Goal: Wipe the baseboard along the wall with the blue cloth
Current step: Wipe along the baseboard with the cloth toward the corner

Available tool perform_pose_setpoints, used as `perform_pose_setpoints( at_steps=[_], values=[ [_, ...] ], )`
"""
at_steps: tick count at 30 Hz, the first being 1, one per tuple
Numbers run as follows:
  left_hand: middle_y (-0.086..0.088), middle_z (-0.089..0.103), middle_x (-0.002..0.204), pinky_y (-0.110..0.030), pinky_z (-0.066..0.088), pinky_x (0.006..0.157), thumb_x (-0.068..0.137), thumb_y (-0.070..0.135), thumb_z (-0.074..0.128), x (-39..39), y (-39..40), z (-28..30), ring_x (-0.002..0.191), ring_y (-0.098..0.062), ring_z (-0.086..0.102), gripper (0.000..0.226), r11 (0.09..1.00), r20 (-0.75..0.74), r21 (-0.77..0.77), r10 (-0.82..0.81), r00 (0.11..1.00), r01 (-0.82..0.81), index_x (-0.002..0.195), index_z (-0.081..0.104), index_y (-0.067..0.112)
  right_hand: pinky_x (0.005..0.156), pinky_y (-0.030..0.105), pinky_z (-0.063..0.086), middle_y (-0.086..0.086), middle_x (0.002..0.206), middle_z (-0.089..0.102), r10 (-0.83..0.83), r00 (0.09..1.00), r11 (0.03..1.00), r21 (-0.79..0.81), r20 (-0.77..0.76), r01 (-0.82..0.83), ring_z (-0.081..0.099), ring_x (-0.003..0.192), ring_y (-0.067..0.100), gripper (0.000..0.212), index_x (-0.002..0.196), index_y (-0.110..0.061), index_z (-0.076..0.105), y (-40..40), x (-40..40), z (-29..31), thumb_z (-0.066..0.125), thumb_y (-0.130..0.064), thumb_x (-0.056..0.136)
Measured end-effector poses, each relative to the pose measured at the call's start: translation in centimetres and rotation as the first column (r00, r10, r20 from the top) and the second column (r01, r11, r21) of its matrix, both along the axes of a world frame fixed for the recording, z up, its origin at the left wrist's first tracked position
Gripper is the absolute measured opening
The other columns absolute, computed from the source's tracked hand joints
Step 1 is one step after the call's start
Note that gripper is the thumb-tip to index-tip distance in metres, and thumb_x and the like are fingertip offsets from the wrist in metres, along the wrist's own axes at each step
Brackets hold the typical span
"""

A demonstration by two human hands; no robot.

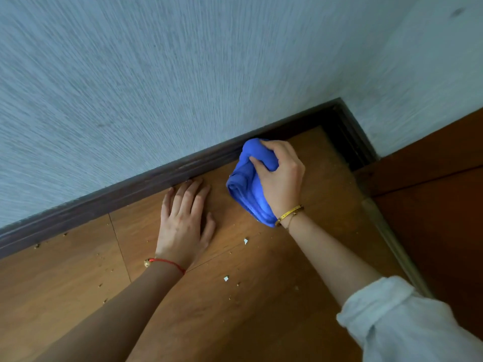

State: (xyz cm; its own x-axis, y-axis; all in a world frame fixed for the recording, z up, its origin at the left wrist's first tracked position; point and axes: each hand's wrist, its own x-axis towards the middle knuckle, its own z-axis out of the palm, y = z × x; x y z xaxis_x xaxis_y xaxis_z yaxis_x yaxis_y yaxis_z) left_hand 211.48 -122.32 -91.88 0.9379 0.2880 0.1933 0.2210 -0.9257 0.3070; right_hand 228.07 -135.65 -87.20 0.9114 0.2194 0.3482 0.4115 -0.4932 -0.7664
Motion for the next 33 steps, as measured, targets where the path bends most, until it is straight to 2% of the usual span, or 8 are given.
perform_pose_setpoints(
  at_steps=[7, 12, 19, 22, 26, 29, 32, 33],
  values=[
    [-0.012, 0.051, 0.149, -0.055, 0.026, 0.122, 0.094, 0.029, 0.049, 0.1, -0.1, -0.3, 0.139, -0.031, 0.045, 0.052, 1.000, 0.018, -0.007, 0.008, 1.000, -0.008, 0.142, 0.055, 0.007, 0.083, 0.009, 0.044, -0.001, 0.094, 0.067, -0.237, 0.970, 0.958, 0.154, -0.058, 0.243, 0.062, 0.090, 0.007, 0.019, 0.093, -0.009, 0.070, 1.1, -0.1, -0.6, 0.074, 0.002, 0.078],
    [-0.011, 0.050, 0.150, -0.054, 0.022, 0.124, 0.095, 0.030, 0.048, 0.1, -0.1, -0.3, 0.141, -0.031, 0.043, 0.052, 1.000, 0.004, -0.017, 0.014, 1.000, -0.014, 0.143, 0.053, 0.009, 0.082, 0.009, 0.043, 0.001, 0.093, 0.068, -0.280, 0.959, 0.955, 0.093, -0.037, 0.282, 0.063, 0.086, 0.010, 0.018, 0.093, -0.009, 0.070, -0.9, 2.9, -1.2, 0.073, 0.000, 0.077],
    [-0.012, 0.049, 0.150, -0.055, 0.022, 0.123, 0.096, 0.031, 0.048, 0.2, -0.2, -0.1, 0.143, -0.031, 0.042, 0.053, 1.000, -0.017, -0.014, 0.014, 1.000, -0.015, 0.143, 0.053, 0.008, 0.086, 0.009, 0.045, 0.008, 0.103, 0.071, -0.545, 0.829, 0.806, 0.194, -0.125, 0.559, 0.066, 0.096, 0.019, 0.030, 0.106, -0.004, 0.071, -2.6, 8.6, -0.6, 0.071, -0.006, 0.076],
    [-0.012, 0.050, 0.149, -0.055, 0.023, 0.123, 0.095, 0.030, 0.049, 0.3, -0.2, -0.1, 0.141, -0.032, 0.043, 0.052, 1.000, -0.005, -0.019, 0.016, 1.000, -0.016, 0.141, 0.055, 0.007, 0.087, 0.015, 0.043, 0.011, 0.102, 0.071, -0.520, 0.853, 0.840, 0.156, -0.044, 0.520, 0.066, 0.096, 0.024, 0.029, 0.105, -0.003, 0.070, -1.0, 6.3, -0.8, 0.072, -0.004, 0.076],
    [-0.014, 0.051, 0.149, -0.057, 0.024, 0.122, 0.094, 0.029, 0.051, 0.2, -0.2, -0.1, 0.141, -0.033, 0.044, 0.052, 1.000, 0.005, -0.022, 0.015, 1.000, -0.015, 0.140, 0.056, 0.006, 0.084, 0.022, 0.047, 0.009, 0.096, 0.068, -0.319, 0.948, 0.946, 0.068, 0.014, 0.317, 0.064, 0.090, 0.018, 0.023, 0.100, -0.003, 0.069, -1.3, 3.4, -1.2, 0.074, -0.004, 0.077],
    [-0.014, 0.051, 0.149, -0.056, 0.023, 0.122, 0.094, 0.028, 0.051, 0.2, -0.2, -0.1, 0.142, -0.033, 0.043, 0.052, 1.000, 0.000, -0.018, 0.011, 1.000, -0.010, 0.141, 0.055, 0.006, 0.087, 0.017, 0.048, 0.002, 0.098, 0.070, -0.375, 0.926, 0.922, 0.089, -0.039, 0.377, 0.063, 0.090, 0.010, 0.025, 0.101, -0.007, 0.072, -2.7, 6.3, -0.6, 0.072, -0.004, 0.076],
    [-0.013, 0.050, 0.150, -0.057, 0.023, 0.122, 0.095, 0.031, 0.048, 0.3, -0.3, 0.0, 0.142, -0.033, 0.043, 0.053, 1.000, -0.012, -0.022, 0.021, 1.000, -0.021, 0.141, 0.055, 0.006, 0.090, 0.023, 0.052, 0.004, 0.099, 0.071, -0.454, 0.885, 0.876, 0.130, -0.104, 0.465, 0.064, 0.091, 0.010, 0.027, 0.103, -0.006, 0.072, -3.1, 8.2, -0.2, 0.071, -0.004, 0.076],
    [-0.013, 0.050, 0.150, -0.058, 0.023, 0.122, 0.095, 0.031, 0.047, 0.3, -0.3, 0.0, 0.142, -0.033, 0.043, 0.053, 0.999, -0.015, -0.022, 0.023, 1.000, -0.024, 0.141, 0.055, 0.006, 0.089, 0.020, 0.051, 0.006, 0.099, 0.071, -0.465, 0.877, 0.868, 0.131, -0.122, 0.479, 0.064, 0.091, 0.011, 0.027, 0.103, -0.006, 0.071, -2.8, 7.9, -0.1, 0.071, -0.005, 0.077]
  ],
)
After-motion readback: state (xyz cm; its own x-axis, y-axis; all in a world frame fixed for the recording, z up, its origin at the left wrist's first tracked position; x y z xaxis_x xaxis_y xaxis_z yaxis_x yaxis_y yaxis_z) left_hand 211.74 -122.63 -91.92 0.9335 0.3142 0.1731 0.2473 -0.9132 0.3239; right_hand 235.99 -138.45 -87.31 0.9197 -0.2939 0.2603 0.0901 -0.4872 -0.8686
